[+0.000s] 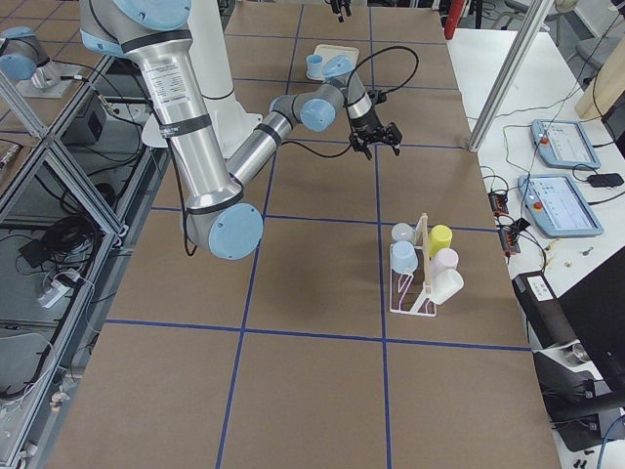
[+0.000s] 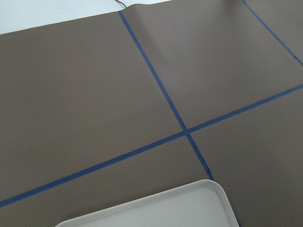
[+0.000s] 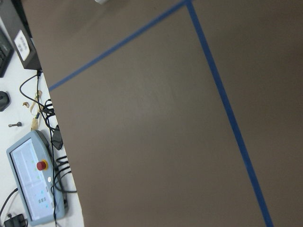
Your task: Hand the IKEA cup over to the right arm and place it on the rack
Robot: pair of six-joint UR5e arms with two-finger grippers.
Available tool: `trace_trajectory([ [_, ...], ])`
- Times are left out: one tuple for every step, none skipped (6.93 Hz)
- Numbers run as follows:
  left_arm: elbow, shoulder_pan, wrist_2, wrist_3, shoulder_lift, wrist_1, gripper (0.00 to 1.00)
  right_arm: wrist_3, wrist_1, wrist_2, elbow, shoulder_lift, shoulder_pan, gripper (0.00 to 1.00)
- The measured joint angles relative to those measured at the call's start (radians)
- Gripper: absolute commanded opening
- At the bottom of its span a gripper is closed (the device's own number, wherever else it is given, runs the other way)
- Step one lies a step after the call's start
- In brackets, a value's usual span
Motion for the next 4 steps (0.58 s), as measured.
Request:
trace_trajectory([
  [-0.001,0.089,0.058,-0.075,0.021,-0.029,1.00,0.192,0.075,0.024,0.007,0.015,-0.033,0.99],
  [-0.001,0.183,0.129,-0.150,0.043,-0.056,1.00,0.341,0.116,0.035,0.011,0.046,-0.065,0.99],
  [-0.001,0.269,0.197,-0.215,0.061,-0.072,1.00,0.453,0.125,0.060,0.015,0.093,-0.090,0.99],
  [-0.001,0.334,0.245,-0.258,0.075,-0.079,1.00,0.512,0.113,0.112,0.014,0.135,-0.101,0.99],
])
